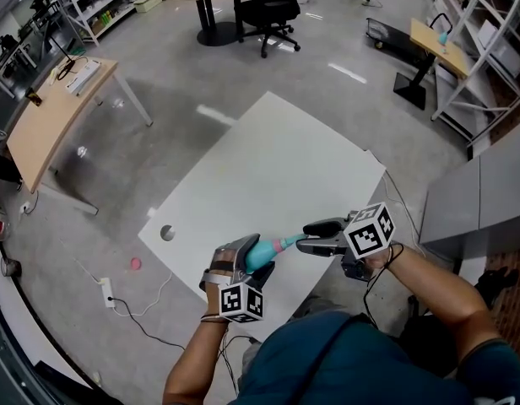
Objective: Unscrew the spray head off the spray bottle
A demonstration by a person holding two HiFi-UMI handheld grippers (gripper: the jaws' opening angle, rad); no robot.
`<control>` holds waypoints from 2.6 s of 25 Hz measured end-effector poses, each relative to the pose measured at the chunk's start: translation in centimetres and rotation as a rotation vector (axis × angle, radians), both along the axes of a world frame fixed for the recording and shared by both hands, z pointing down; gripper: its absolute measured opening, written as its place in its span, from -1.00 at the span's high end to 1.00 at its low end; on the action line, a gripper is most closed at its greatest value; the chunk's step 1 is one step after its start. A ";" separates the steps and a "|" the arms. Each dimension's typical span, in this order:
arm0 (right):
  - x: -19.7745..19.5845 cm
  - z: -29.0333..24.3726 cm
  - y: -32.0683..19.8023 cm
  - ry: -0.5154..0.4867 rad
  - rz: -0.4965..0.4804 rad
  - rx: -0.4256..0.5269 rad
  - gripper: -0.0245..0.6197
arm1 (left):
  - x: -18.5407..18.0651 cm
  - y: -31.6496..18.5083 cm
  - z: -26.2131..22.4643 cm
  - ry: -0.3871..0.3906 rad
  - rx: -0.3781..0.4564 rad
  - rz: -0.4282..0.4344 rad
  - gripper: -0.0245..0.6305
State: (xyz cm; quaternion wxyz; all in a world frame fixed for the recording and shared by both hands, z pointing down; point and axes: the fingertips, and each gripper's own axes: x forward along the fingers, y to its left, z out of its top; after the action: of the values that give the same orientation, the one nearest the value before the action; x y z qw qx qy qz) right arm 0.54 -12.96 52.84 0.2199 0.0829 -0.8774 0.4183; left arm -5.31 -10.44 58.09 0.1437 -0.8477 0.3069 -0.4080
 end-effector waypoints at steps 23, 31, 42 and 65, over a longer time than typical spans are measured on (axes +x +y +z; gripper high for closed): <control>-1.2 1.7 7.2 0.308 -1.222 1.848 0.64 | 3.1 6.9 1.1 0.238 -0.519 0.378 -0.23; 1.3 3.3 4.1 0.359 -1.231 2.019 0.64 | 1.0 6.0 4.6 0.241 -0.644 0.218 -0.23; 5.8 13.0 -6.8 0.785 -0.671 1.306 0.64 | -4.6 -1.8 11.2 0.140 -0.623 -0.277 -0.23; 4.3 19.4 -7.6 0.612 -0.039 0.448 0.64 | -5.8 -4.6 16.6 -0.209 -0.526 -0.313 -0.23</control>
State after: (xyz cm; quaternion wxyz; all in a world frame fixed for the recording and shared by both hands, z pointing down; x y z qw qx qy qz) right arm 4.79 -20.53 72.20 0.4561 0.2333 -0.8423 0.1677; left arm -11.12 -15.08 74.73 -0.1143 -0.7519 0.3011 -0.5753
